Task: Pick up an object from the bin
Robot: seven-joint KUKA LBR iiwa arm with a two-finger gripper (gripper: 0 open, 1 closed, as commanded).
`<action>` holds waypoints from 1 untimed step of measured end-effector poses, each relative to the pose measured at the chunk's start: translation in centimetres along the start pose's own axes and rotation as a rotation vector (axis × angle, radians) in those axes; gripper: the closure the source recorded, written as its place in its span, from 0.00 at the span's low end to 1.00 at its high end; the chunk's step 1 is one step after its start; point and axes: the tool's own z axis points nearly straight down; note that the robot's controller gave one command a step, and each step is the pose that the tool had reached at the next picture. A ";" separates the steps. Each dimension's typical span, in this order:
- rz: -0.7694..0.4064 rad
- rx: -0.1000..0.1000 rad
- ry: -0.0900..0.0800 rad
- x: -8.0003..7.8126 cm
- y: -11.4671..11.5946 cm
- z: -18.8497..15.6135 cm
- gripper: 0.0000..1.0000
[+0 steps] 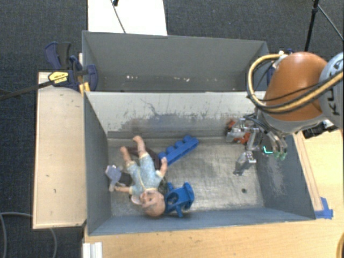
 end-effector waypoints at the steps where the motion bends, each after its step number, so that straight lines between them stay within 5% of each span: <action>1: -0.002 0.001 -0.007 -0.2 0.0 -0.4 0.00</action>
Offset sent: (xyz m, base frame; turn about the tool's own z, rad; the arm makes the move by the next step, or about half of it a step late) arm 0.0345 0.0904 -0.1060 -0.3686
